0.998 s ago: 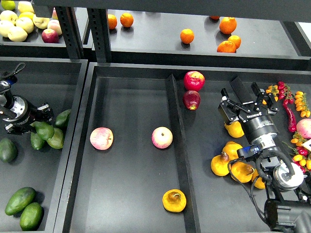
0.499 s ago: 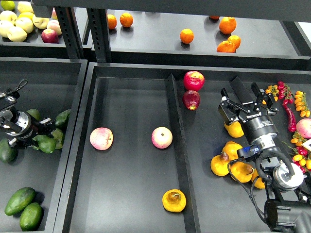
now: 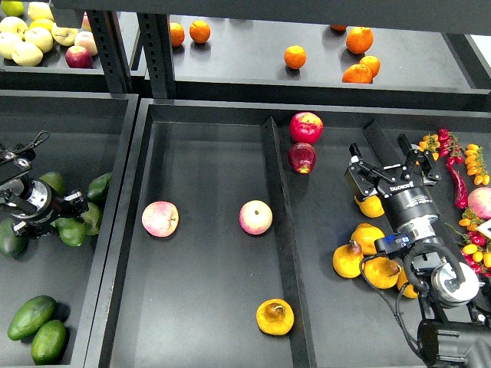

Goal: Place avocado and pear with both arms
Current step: 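Open the left gripper to drop the avocado among the avocados, then withdraw the left gripper and move the right gripper toward the yellow pear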

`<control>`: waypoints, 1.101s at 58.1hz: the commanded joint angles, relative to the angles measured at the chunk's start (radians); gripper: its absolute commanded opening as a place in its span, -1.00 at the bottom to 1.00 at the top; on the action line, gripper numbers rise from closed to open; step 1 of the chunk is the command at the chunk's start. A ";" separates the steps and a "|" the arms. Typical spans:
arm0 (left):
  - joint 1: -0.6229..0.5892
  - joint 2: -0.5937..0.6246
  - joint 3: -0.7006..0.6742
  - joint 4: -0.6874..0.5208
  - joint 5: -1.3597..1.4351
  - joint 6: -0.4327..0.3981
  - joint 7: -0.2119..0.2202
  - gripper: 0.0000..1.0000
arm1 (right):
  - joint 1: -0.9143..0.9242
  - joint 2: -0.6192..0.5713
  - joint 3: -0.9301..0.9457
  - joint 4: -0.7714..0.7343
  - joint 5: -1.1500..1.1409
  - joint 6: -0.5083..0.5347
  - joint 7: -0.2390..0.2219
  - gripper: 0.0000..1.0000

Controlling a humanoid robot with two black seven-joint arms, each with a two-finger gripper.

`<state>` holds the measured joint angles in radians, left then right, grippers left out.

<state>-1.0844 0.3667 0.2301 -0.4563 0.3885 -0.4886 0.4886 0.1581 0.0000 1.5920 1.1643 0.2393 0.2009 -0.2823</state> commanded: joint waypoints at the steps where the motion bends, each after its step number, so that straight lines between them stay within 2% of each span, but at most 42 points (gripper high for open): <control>1: -0.003 0.000 0.000 -0.004 0.003 0.000 0.000 0.39 | 0.000 0.000 0.000 -0.002 0.000 0.000 0.000 0.99; 11: -0.009 0.000 -0.002 -0.009 0.001 0.000 0.000 0.55 | 0.000 0.000 -0.001 -0.002 0.000 0.000 0.000 0.99; 21: -0.052 0.001 -0.009 -0.010 -0.003 0.000 0.000 0.80 | 0.000 0.000 -0.003 -0.005 0.000 0.000 -0.002 0.99; 26: -0.074 0.006 -0.058 -0.010 -0.010 0.000 0.000 0.95 | 0.000 0.000 -0.007 -0.005 0.000 0.000 -0.002 0.99; 38: -0.063 0.015 -0.265 -0.005 -0.034 0.000 0.000 0.97 | -0.014 0.000 -0.018 -0.005 0.000 0.006 -0.009 0.99; 55: -0.043 0.017 -0.508 -0.008 -0.345 0.000 0.000 0.97 | -0.029 0.000 -0.035 -0.018 0.000 0.058 -0.014 0.99; 64: 0.003 0.015 -0.699 -0.022 -0.468 0.000 0.000 0.97 | -0.029 0.000 -0.046 -0.018 0.002 0.058 -0.020 0.99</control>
<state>-1.1151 0.3825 -0.3342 -0.4681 0.0024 -0.4885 0.4889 0.1293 0.0000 1.5523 1.1454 0.2393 0.2580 -0.2982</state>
